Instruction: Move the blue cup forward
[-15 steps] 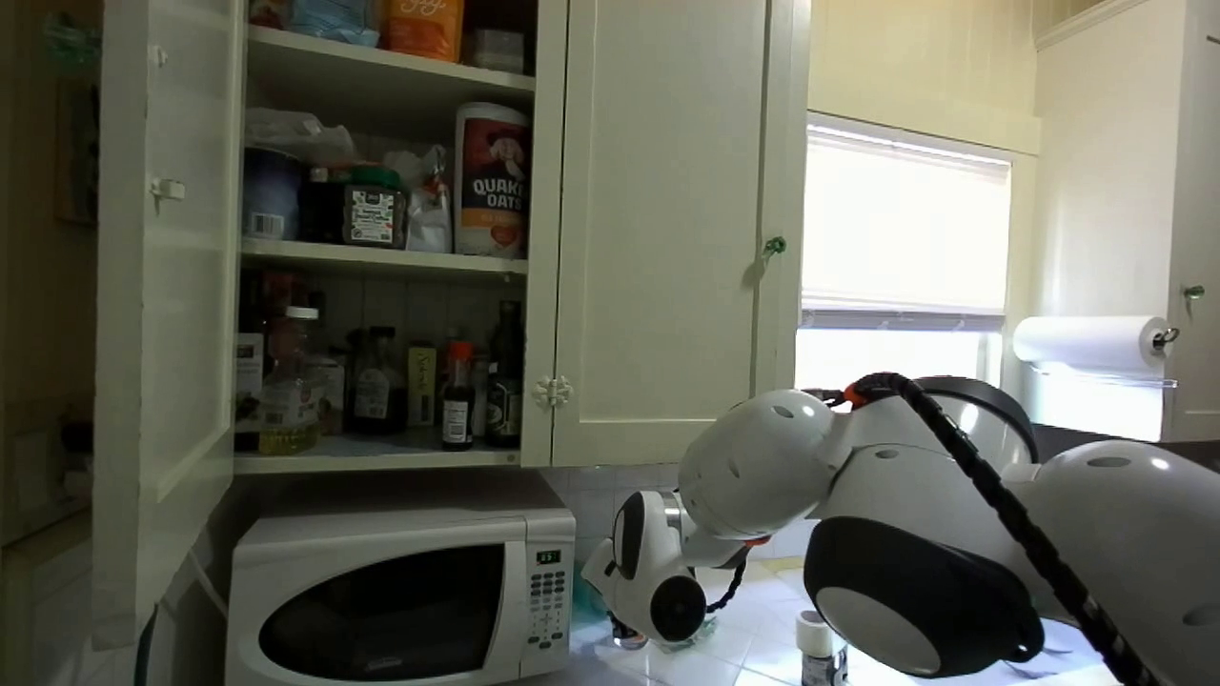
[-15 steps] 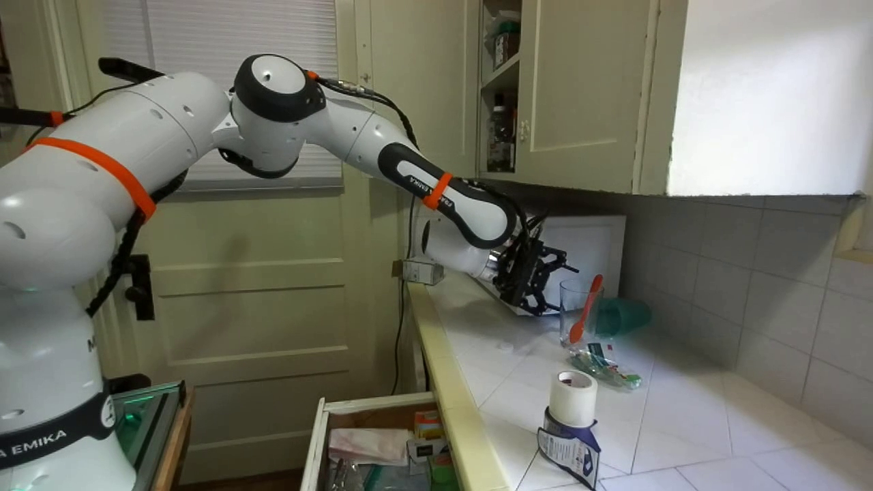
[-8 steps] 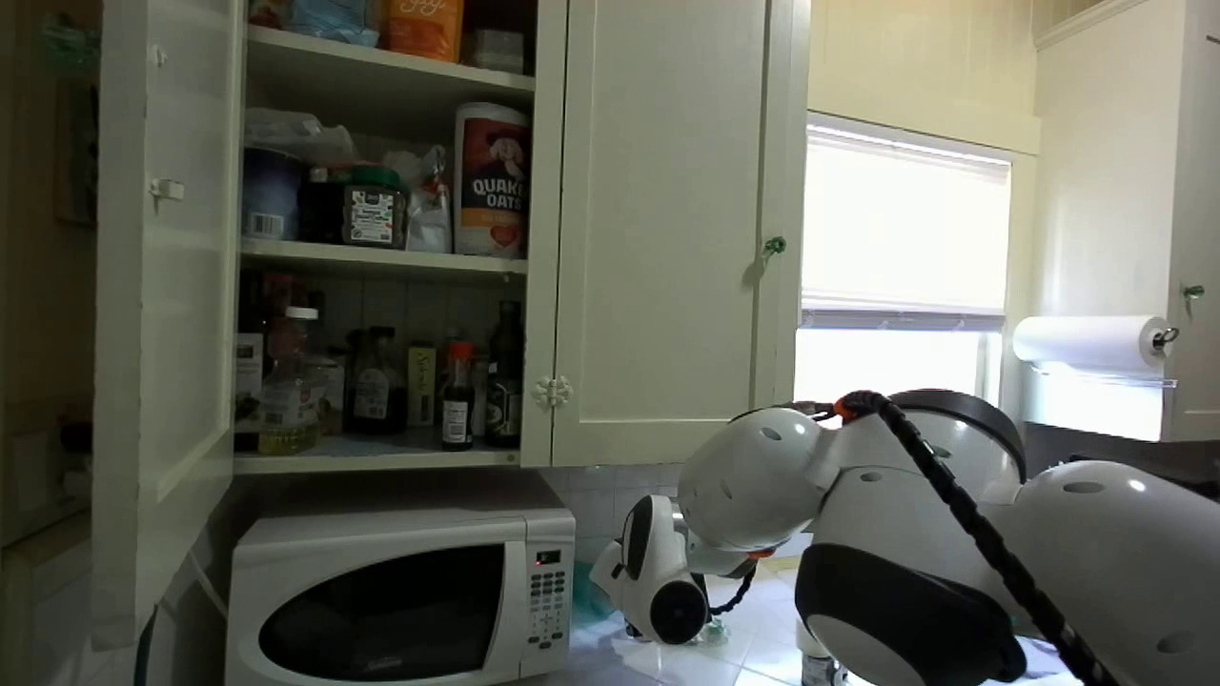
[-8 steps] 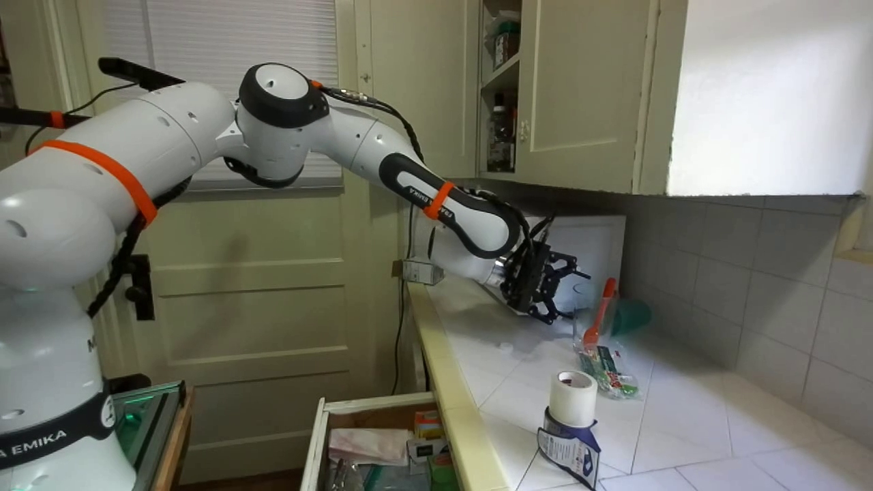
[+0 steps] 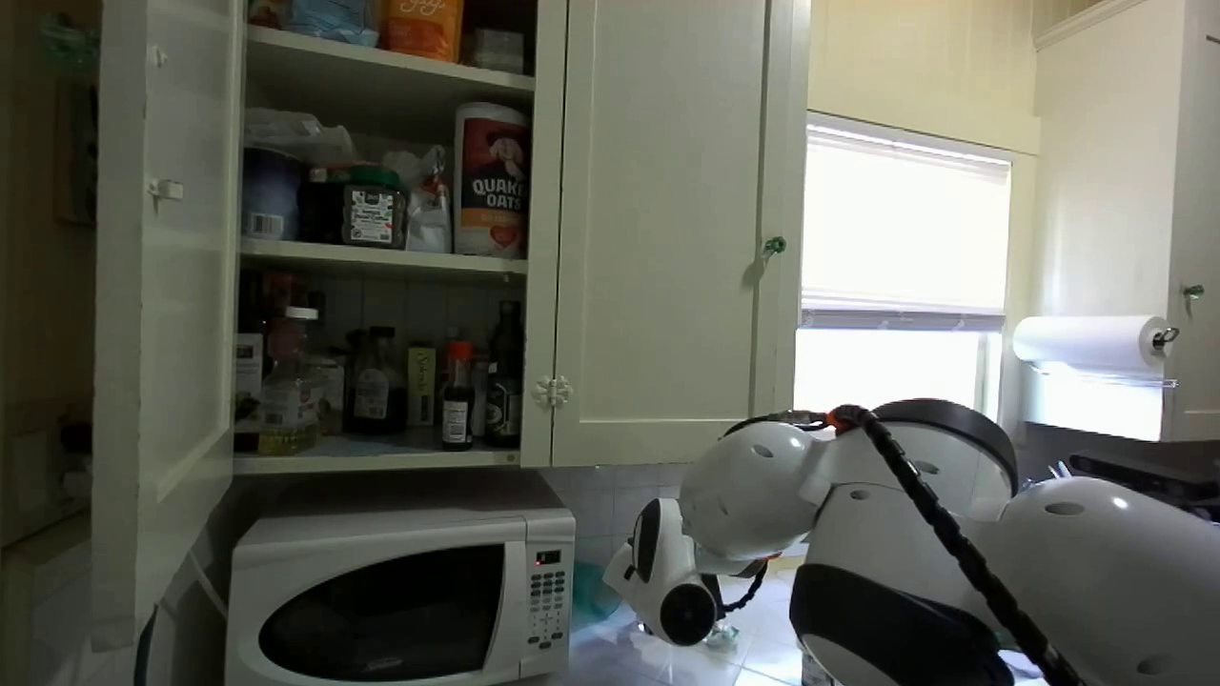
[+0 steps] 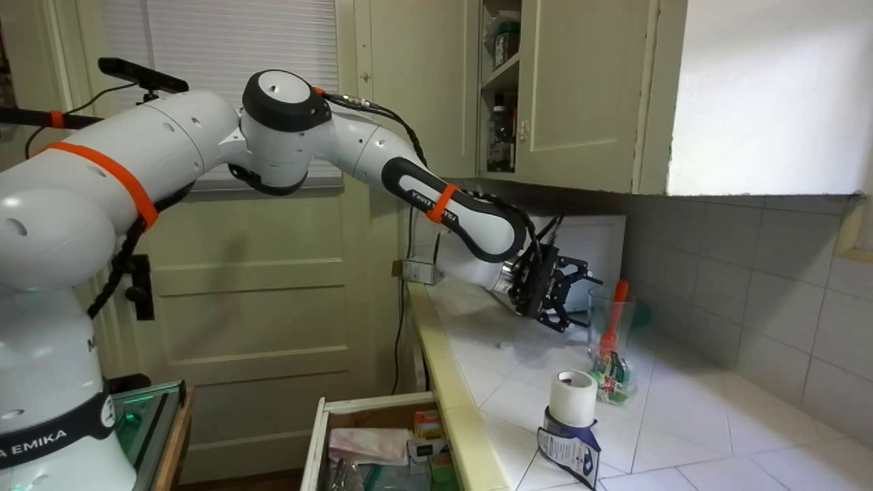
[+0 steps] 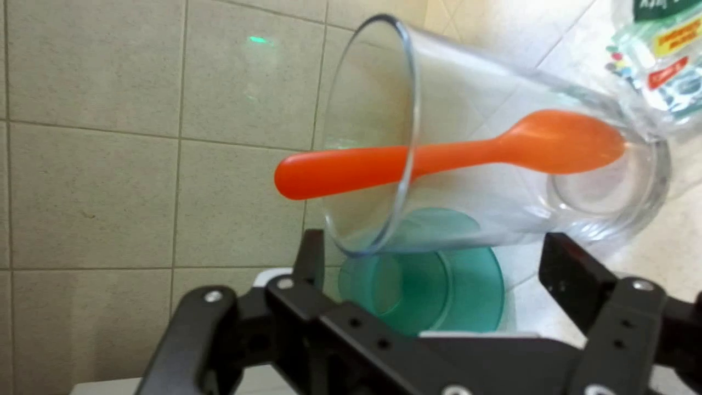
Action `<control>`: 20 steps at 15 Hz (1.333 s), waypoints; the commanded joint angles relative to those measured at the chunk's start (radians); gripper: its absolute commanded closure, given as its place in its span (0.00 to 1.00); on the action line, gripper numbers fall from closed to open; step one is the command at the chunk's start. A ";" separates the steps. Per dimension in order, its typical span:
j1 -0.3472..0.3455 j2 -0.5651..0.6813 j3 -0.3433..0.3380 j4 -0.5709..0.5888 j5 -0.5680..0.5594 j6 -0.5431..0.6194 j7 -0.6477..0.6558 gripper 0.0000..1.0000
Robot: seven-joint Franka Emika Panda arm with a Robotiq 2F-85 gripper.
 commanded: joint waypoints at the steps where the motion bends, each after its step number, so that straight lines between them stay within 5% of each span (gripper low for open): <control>1: 0.000 -0.039 -0.037 0.016 -0.023 0.033 0.034 0.00; 13: -0.005 -0.050 -0.059 -0.016 -0.010 0.017 0.022 0.00; 20: 0.055 -0.022 -0.057 -0.014 -0.016 0.003 0.023 0.00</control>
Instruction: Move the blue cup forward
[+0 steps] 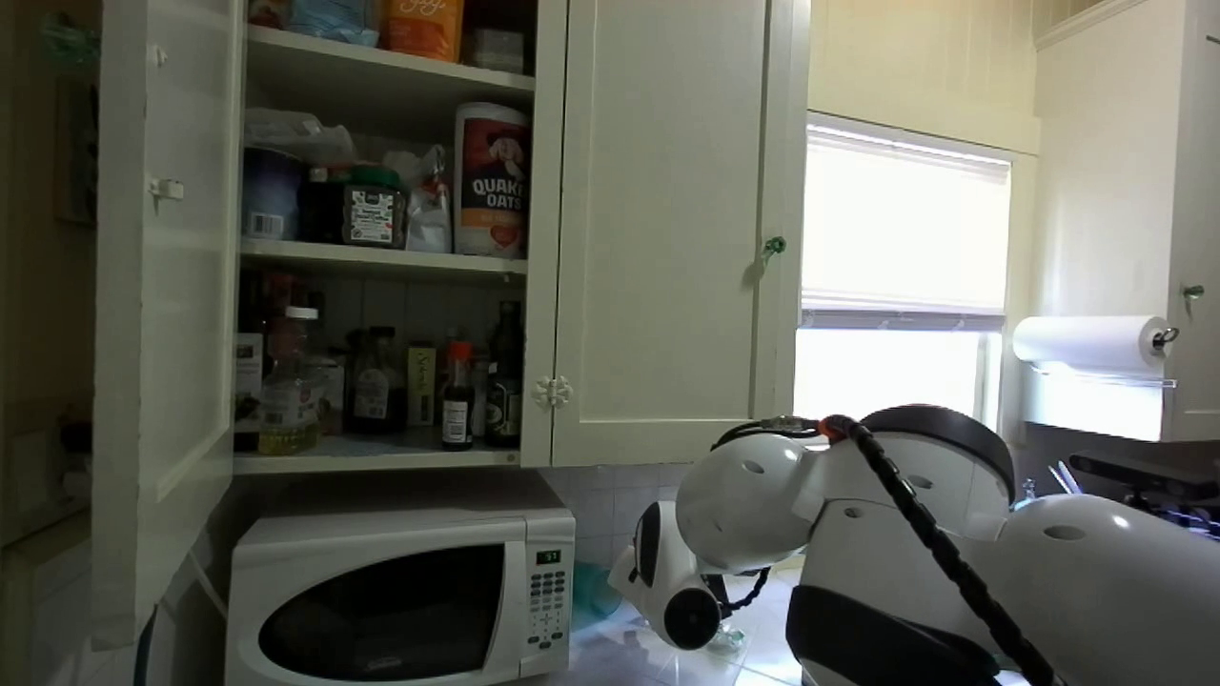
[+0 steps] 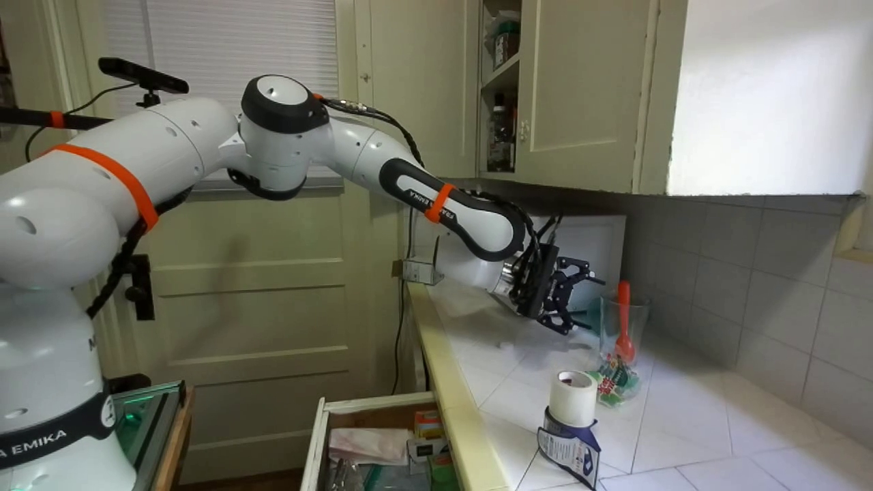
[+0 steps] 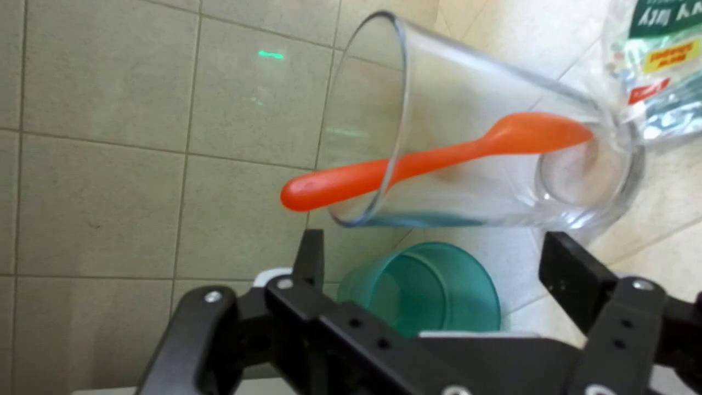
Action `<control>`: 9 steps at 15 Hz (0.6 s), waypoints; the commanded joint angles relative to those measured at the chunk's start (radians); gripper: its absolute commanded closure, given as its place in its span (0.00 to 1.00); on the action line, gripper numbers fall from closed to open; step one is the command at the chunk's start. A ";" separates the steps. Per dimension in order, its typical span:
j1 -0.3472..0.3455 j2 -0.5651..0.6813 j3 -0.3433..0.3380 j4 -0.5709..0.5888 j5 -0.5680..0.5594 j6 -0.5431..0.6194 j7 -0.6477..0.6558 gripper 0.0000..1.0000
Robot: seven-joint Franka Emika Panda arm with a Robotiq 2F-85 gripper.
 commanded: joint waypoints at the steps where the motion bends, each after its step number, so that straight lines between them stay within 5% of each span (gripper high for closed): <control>1: 0.012 0.002 -0.003 0.015 0.008 0.010 -0.013 0.00; 5: 0.017 0.004 -0.001 0.011 0.000 0.000 0.000 0.00; 9: -0.060 -0.016 0.060 0.136 -0.069 -0.005 0.032 0.00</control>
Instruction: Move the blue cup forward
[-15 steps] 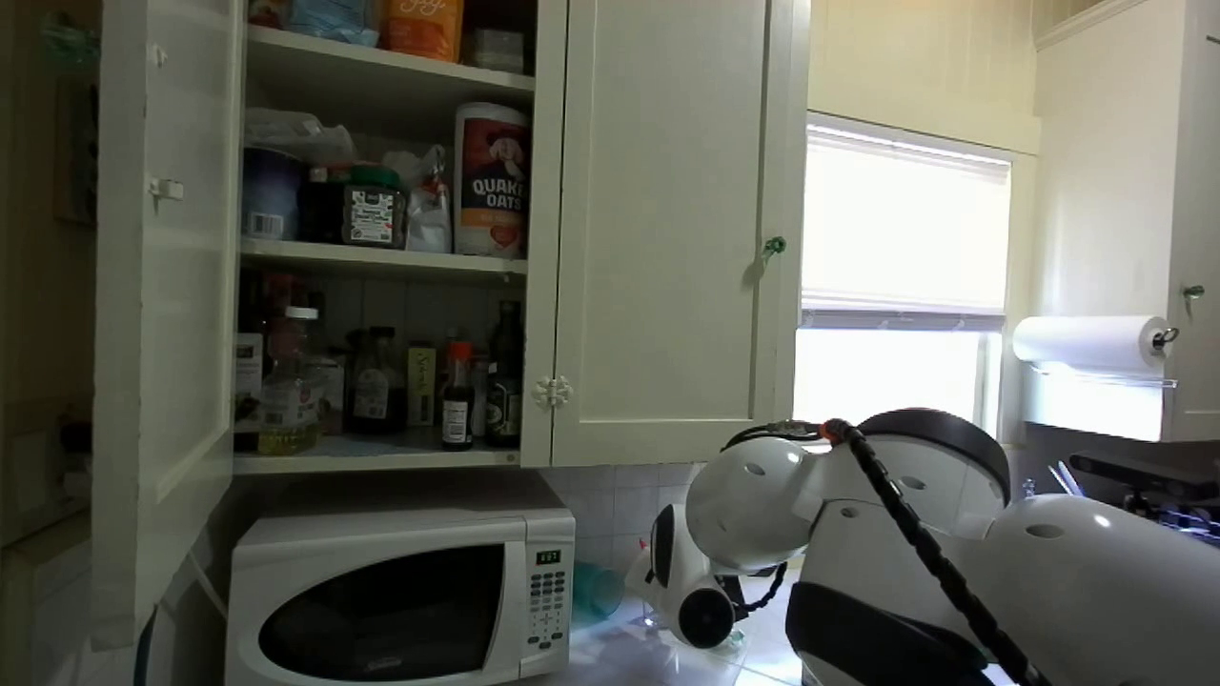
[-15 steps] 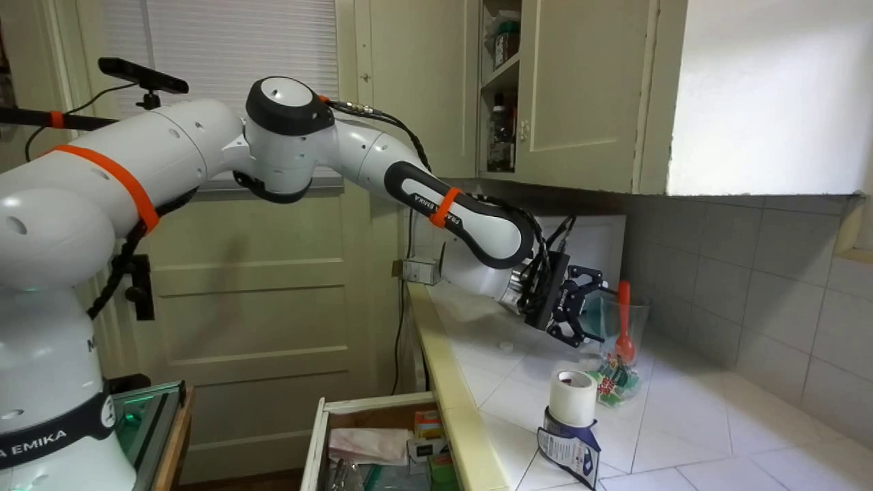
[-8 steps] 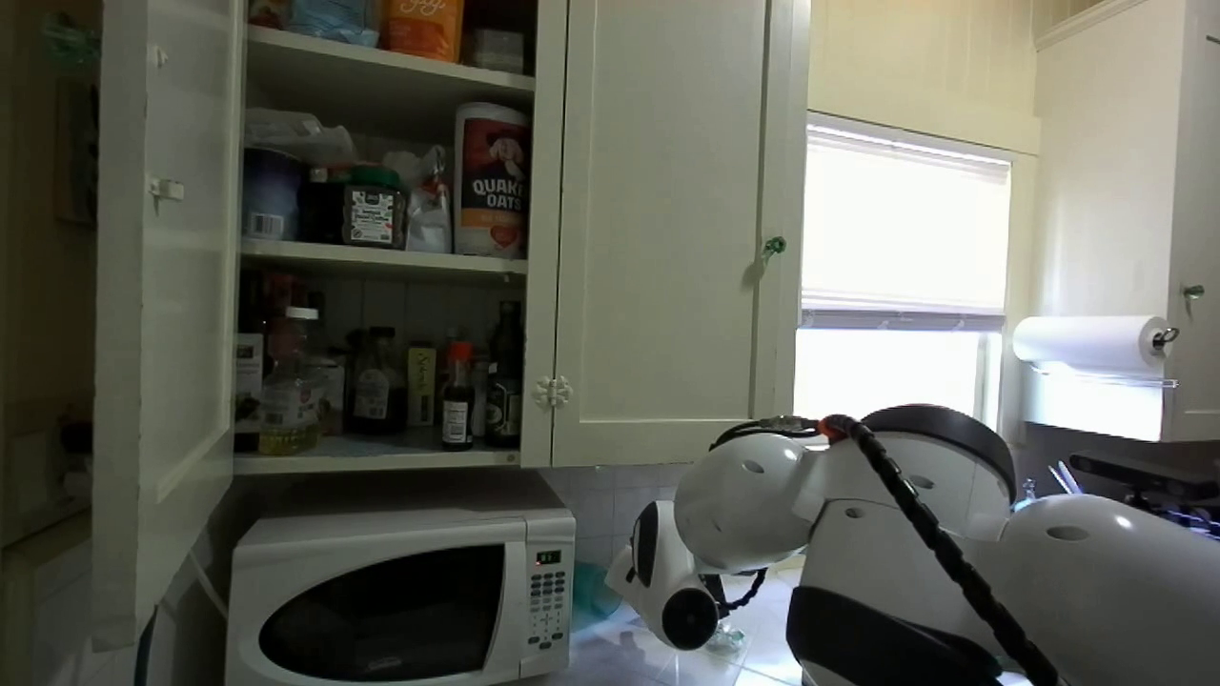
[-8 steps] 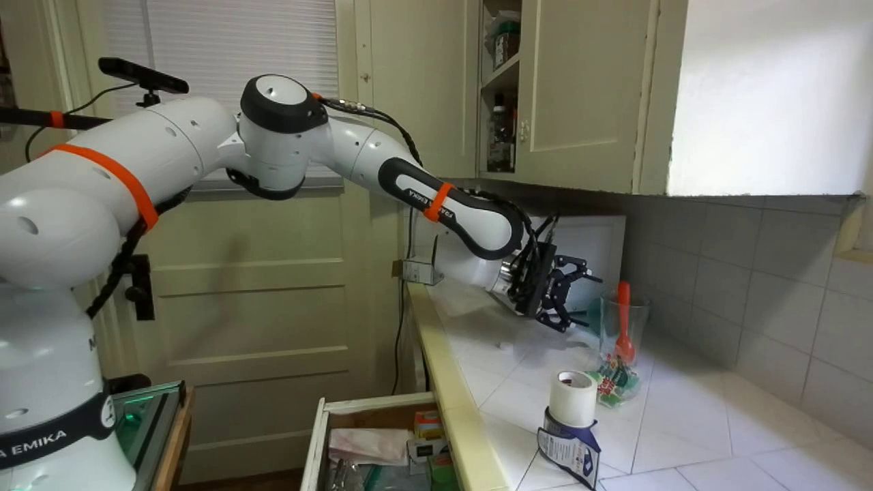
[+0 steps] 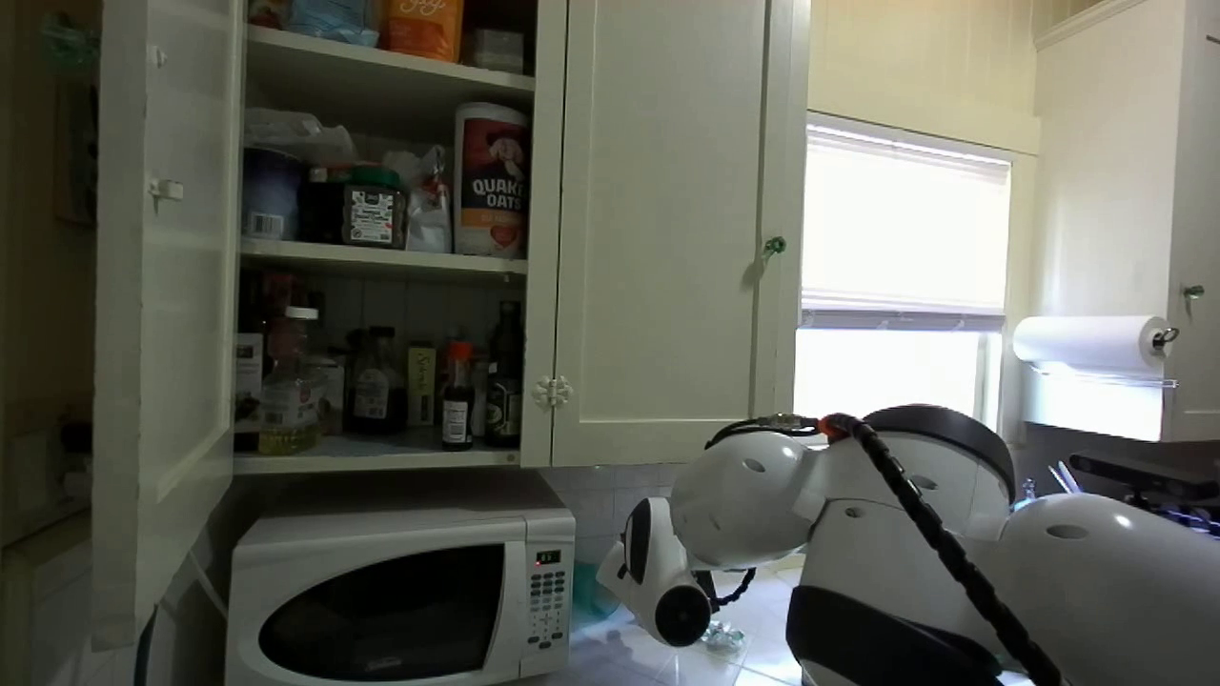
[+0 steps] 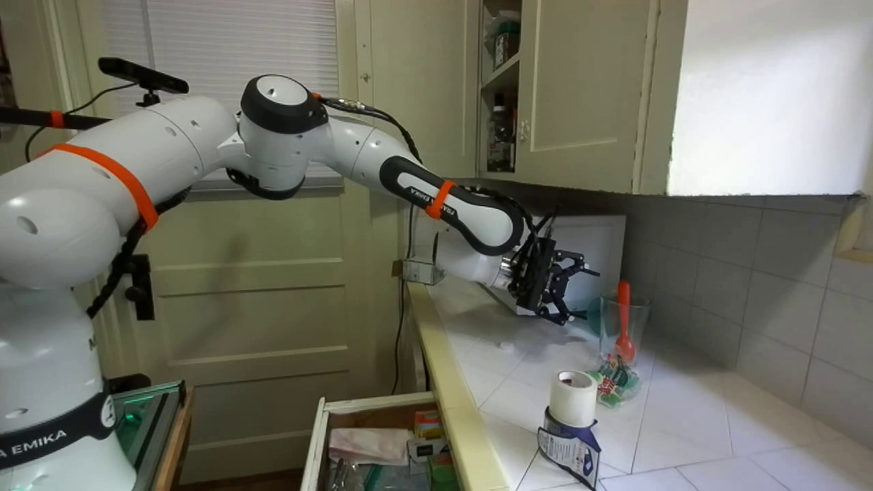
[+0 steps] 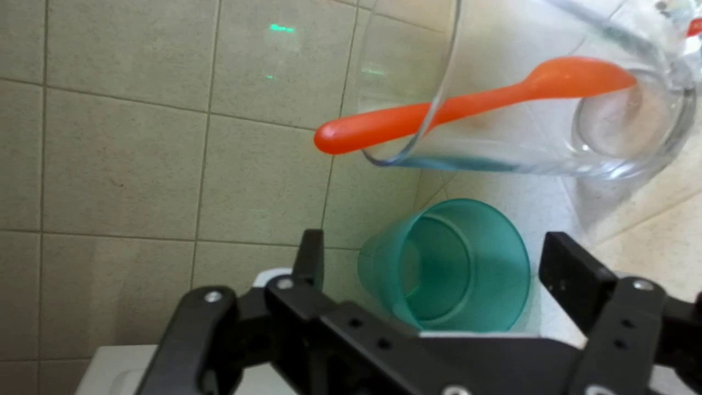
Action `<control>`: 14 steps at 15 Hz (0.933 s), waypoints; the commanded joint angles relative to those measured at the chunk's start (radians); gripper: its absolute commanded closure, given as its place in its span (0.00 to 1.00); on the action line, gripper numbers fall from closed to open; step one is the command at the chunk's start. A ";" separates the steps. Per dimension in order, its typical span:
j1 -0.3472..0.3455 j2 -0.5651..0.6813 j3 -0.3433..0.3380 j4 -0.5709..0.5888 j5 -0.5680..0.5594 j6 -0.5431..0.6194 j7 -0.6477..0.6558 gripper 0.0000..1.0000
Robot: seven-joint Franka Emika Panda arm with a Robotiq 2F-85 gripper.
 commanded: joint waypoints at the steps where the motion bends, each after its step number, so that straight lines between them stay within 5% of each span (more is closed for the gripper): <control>1: -0.079 -0.023 0.061 0.128 -0.064 0.000 0.030 0.00; 2: -0.099 -0.030 0.073 0.158 -0.067 0.005 0.026 0.00; 3: -0.045 -0.068 -0.001 0.157 -0.065 0.041 0.094 0.00; 14: -0.043 -0.212 -0.109 0.274 -0.034 0.137 0.235 0.00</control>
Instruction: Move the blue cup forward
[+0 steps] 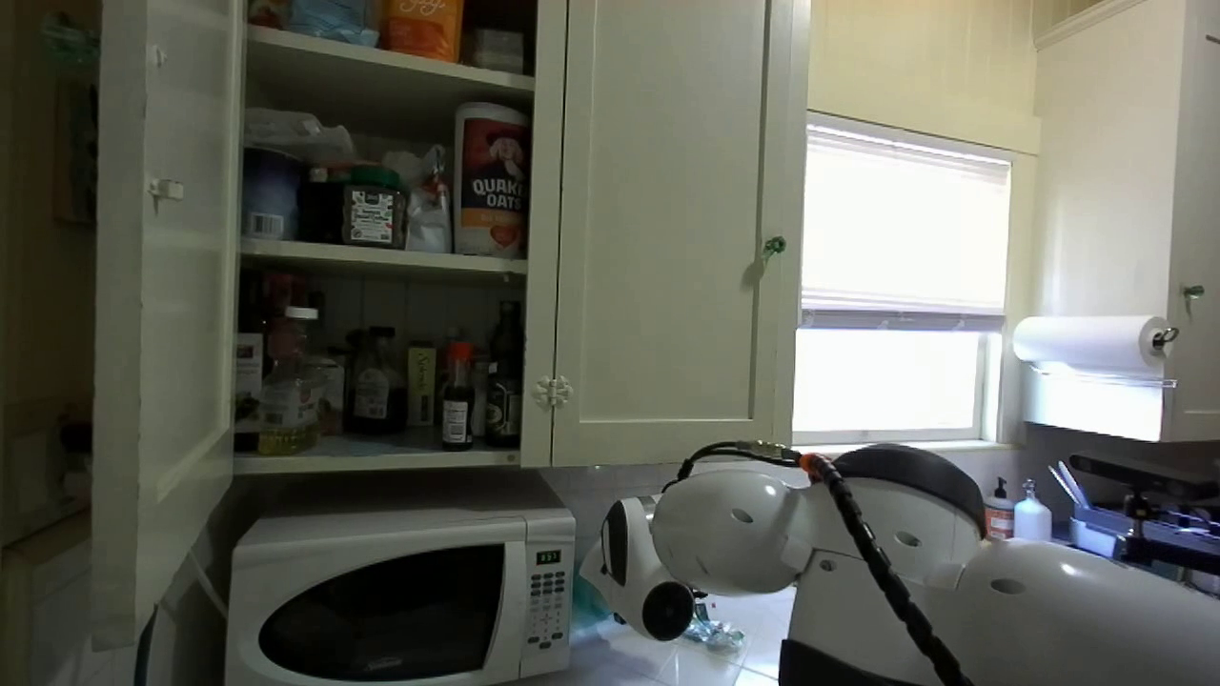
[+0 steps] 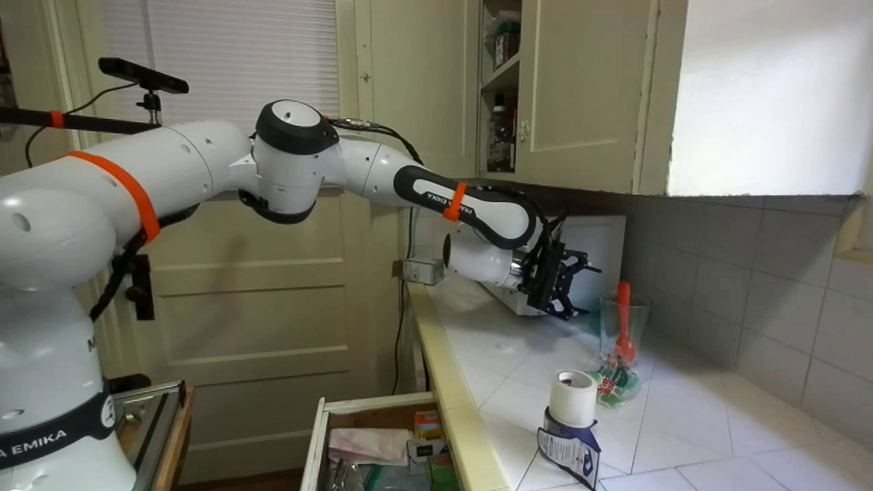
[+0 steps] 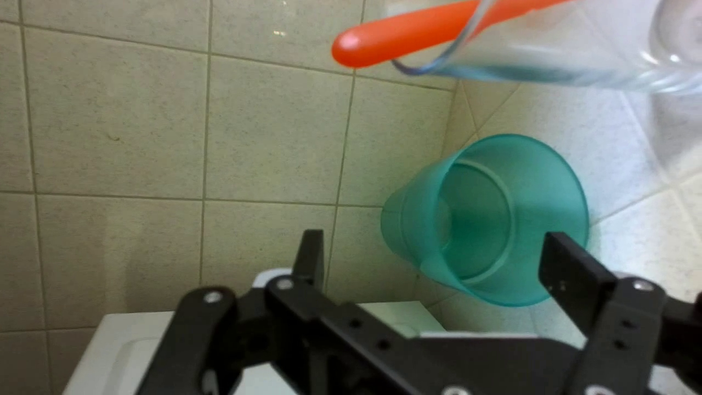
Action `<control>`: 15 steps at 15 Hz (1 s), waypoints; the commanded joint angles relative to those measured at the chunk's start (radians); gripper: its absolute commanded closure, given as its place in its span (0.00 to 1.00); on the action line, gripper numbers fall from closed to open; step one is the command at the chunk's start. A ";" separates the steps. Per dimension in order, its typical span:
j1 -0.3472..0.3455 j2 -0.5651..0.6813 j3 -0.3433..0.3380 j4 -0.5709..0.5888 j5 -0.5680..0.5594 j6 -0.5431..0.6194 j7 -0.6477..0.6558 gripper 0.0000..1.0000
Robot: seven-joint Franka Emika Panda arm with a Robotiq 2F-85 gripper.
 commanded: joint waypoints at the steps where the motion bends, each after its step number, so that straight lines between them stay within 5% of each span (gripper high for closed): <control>1: 0.001 -0.089 -0.077 0.053 0.042 0.044 0.038 0.00; 15: 0.006 -0.234 -0.232 0.144 0.105 0.081 0.125 0.03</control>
